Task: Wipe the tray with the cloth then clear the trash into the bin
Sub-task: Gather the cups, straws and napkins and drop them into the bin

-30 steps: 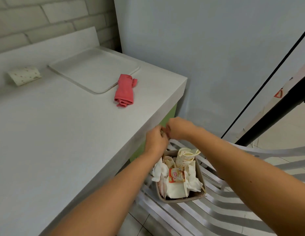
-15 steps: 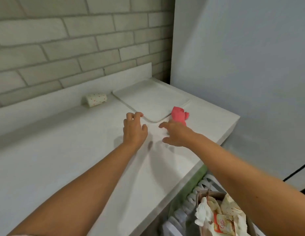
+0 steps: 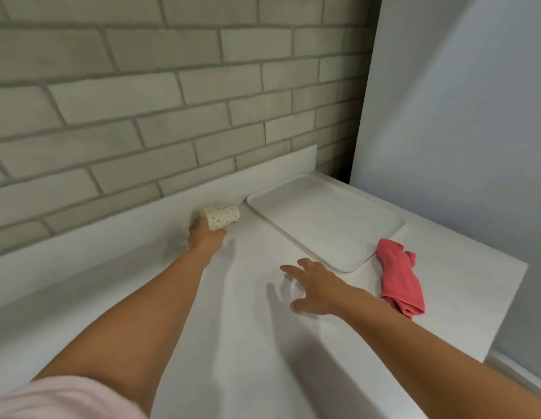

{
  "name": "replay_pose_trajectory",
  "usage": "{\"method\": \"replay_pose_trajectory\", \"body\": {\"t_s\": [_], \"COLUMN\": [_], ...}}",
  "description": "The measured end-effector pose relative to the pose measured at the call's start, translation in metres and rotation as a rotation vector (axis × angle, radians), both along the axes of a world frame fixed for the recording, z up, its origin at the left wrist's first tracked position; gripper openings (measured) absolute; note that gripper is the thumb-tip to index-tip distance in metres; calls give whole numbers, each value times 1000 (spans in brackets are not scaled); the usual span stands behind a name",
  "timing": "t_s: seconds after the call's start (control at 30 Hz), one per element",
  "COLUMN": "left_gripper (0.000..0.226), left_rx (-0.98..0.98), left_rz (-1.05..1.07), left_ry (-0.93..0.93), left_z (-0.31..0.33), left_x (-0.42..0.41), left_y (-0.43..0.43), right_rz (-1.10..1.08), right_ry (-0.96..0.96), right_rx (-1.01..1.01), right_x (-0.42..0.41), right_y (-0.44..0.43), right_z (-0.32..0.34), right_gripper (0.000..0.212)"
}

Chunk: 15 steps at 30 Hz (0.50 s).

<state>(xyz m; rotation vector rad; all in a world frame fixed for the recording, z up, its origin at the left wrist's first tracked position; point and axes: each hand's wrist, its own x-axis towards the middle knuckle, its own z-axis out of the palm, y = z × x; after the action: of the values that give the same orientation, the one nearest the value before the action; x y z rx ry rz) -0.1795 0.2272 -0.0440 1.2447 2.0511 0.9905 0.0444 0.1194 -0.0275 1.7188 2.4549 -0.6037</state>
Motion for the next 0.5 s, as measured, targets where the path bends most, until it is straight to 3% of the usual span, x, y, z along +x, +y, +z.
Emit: {"method": "replay_pose_trajectory", "body": {"t_s": [0.23, 0.37, 0.5], "left_gripper": [61, 37, 22], "left_rx": [18, 15, 54], "left_rz": [129, 110, 83], "left_ry": [-301, -252, -90], "left_z": [-3, -12, -21], "left_x": [-1, 1, 2], "left_y": [45, 48, 35], "right_rz": [4, -3, -15], "right_ry": [18, 1, -5], "right_rx": [21, 35, 51], "right_x": [-12, -11, -4], "right_y": [12, 12, 7], "right_z": [-7, -11, -6], "right_gripper": [75, 71, 68]}}
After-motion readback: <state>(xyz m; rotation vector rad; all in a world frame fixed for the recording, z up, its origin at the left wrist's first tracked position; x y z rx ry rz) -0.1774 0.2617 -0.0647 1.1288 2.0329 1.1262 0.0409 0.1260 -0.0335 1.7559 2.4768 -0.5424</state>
